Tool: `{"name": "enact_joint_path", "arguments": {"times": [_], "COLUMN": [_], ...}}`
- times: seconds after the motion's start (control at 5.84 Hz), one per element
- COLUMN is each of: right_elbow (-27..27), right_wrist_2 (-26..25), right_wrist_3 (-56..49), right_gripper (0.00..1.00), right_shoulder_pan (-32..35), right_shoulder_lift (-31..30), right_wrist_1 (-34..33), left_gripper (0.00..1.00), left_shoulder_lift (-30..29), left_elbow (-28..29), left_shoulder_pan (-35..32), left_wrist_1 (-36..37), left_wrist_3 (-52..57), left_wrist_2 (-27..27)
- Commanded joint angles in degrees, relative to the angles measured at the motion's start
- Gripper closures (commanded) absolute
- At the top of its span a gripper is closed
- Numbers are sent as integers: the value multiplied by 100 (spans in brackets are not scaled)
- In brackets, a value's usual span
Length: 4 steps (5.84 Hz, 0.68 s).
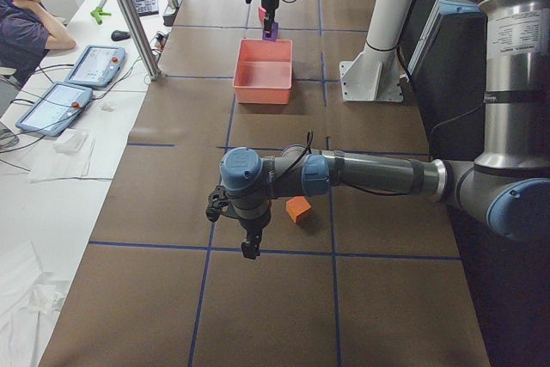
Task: Place blocks into pink bin with both arms
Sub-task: 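Carry the purple cube with the right gripper into the pink bin and release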
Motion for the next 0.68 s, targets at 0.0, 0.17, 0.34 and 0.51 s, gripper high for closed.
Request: {"name": "enact_joint_path", "arguments": {"times": [0.0, 0.17, 0.34, 0.51], "right_elbow": [13, 13, 13, 13], "right_wrist_2": [-90, -20, 329, 654], "right_wrist_3": [-60, -157, -471, -1074], "right_gripper": [0, 0, 0, 0], "right_shoulder_pan": [-25, 158, 455, 850], "right_shoulder_lift": [31, 31, -13, -152], "right_wrist_1": [-12, -21, -29, -56], "left_gripper": [0, 0, 0, 0], "left_shoulder_lift": [-166, -185, -333, -656], "left_elbow": [1, 53, 245, 421], "left_shoulder_pan": [126, 178, 318, 737], "left_wrist_1": [-361, -1034, -1842, -1937], "left_wrist_3": [-32, -32, -49, -572], "left_wrist_2": [-19, 16, -1, -18]}}
